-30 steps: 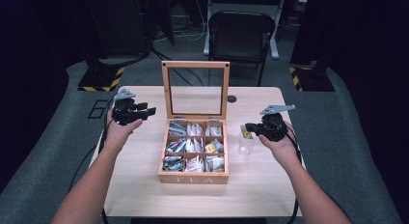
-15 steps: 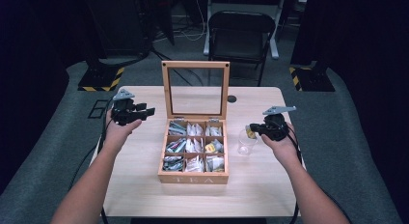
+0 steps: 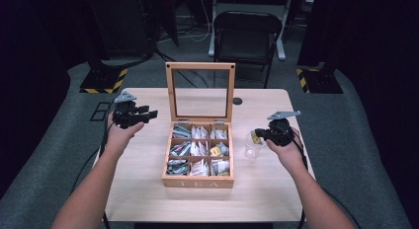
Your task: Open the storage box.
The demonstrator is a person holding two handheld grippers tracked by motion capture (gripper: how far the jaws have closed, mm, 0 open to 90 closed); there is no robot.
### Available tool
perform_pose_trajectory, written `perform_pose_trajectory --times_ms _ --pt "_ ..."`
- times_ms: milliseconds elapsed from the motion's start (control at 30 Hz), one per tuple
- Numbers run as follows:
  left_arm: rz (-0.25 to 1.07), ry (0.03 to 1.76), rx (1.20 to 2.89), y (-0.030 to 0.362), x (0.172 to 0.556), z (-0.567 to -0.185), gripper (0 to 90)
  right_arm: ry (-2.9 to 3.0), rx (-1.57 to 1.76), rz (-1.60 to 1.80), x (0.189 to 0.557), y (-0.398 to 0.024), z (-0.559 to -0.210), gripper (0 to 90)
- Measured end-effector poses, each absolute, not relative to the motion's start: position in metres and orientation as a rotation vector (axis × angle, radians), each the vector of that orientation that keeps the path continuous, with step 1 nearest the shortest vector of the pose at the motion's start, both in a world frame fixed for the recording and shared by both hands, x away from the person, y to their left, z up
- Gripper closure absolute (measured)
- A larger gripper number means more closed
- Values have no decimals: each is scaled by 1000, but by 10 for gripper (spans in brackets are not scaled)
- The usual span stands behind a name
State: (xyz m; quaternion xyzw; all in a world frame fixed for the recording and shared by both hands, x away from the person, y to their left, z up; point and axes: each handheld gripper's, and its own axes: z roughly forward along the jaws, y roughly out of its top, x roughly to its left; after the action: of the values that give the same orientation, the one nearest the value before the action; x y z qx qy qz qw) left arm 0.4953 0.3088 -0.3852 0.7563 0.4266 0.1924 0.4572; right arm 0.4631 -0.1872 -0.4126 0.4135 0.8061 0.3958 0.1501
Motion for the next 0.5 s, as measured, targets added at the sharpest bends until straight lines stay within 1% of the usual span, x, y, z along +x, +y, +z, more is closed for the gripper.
perform_pose_trajectory --times_ms 500 --pt "472 1052 1867 309 495 -387 506 2347 1184 1103 461 -182 -425 899"
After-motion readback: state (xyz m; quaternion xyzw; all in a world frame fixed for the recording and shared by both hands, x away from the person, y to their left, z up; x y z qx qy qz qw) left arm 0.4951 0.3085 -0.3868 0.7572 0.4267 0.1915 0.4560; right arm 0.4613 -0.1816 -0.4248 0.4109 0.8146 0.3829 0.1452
